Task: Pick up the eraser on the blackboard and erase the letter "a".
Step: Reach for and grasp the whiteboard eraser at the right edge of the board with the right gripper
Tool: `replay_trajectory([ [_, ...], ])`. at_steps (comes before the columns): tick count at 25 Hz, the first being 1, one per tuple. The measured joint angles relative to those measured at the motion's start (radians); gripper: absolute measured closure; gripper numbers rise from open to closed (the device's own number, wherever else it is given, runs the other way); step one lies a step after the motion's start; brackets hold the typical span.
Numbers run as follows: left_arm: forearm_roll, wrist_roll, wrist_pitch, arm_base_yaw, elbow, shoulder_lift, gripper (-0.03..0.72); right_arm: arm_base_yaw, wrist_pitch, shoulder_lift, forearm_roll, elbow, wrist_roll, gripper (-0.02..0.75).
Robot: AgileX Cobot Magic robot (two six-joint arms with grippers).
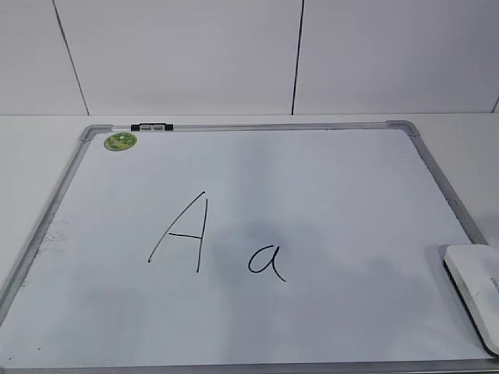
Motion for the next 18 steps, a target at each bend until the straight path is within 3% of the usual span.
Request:
replay_trajectory([
  [13, 0.0, 0.0, 0.0, 0.002, 0.0, 0.0, 0.454, 0.031, -0.016, 0.291, 0.101, -0.048, -0.005, 0.157],
  [18, 0.0, 0.0, 0.0, 0.003, 0.0, 0.0, 0.454, 0.032, -0.006, 0.387, 0.104, -0.048, -0.007, 0.076],
])
